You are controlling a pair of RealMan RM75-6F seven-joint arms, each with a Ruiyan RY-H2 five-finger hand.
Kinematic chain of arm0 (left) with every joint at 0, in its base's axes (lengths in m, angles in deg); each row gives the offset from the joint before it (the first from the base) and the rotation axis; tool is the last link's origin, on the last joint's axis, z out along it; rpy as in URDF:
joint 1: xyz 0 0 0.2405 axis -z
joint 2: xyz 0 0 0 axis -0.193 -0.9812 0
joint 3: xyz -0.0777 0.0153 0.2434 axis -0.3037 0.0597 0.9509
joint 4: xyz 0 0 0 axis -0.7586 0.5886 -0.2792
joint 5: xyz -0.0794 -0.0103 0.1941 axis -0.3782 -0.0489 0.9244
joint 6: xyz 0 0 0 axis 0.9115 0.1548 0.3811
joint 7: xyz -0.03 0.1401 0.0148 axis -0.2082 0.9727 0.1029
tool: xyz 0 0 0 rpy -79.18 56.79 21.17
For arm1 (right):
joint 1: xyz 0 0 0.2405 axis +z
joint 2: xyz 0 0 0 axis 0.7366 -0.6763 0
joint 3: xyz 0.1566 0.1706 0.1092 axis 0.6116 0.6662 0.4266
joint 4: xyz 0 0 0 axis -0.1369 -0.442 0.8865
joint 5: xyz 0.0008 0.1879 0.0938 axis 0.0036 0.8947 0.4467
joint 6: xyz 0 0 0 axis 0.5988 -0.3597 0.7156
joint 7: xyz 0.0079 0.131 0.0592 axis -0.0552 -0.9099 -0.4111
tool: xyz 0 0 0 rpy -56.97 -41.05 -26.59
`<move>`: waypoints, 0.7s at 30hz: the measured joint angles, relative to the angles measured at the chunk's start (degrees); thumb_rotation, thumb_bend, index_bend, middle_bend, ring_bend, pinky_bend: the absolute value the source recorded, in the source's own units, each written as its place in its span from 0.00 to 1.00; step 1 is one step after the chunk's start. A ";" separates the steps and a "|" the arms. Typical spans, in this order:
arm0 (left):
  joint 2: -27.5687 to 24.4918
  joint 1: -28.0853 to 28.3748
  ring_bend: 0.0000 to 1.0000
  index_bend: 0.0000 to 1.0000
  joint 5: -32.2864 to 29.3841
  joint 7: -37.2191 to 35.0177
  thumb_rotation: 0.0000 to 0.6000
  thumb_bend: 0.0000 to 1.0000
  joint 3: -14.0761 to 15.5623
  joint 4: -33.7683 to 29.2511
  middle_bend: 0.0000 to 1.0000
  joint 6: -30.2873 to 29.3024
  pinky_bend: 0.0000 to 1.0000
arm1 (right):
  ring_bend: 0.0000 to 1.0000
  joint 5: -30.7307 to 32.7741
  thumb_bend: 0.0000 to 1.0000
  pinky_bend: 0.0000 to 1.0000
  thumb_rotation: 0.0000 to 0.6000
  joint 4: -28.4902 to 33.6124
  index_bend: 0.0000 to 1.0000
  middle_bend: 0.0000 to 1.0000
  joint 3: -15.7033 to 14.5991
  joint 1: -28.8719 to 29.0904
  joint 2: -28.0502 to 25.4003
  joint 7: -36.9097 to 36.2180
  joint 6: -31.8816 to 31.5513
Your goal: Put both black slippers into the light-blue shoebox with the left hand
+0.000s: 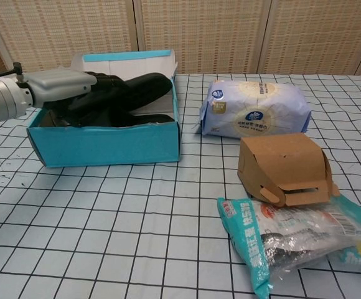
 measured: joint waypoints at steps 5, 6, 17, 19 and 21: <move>1.79 0.91 0.00 0.00 -0.34 -0.95 1.00 0.59 -0.17 2.92 0.00 1.62 0.01 | 0.00 -0.13 0.25 0.00 1.00 0.04 0.00 0.00 -0.08 0.05 -0.02 -0.13 0.08; 2.08 1.12 0.00 0.00 -0.33 -1.30 1.00 0.59 -0.13 3.41 0.00 2.08 0.01 | 0.00 -0.14 0.25 0.00 1.00 0.04 0.00 0.00 -0.09 0.06 -0.04 -0.21 0.08; 5.63 4.10 0.00 0.00 0.76 -8.72 1.00 0.59 1.27 10.32 0.00 8.55 0.00 | 0.00 0.44 0.25 0.00 1.00 0.04 0.00 0.00 -0.06 0.41 0.21 0.20 1.25; 6.21 4.73 0.00 0.00 1.05 -10.65 1.00 0.60 1.51 11.73 0.00 9.67 0.00 | 0.00 0.57 0.25 0.00 1.00 0.05 0.00 0.00 -0.04 0.47 0.27 0.28 1.43; 6.66 5.21 0.00 0.00 1.27 -12.22 1.00 0.60 1.66 12.84 0.00 10.43 0.00 | 0.00 0.73 0.25 0.00 1.00 0.05 0.00 0.00 0.00 0.53 0.34 0.40 1.61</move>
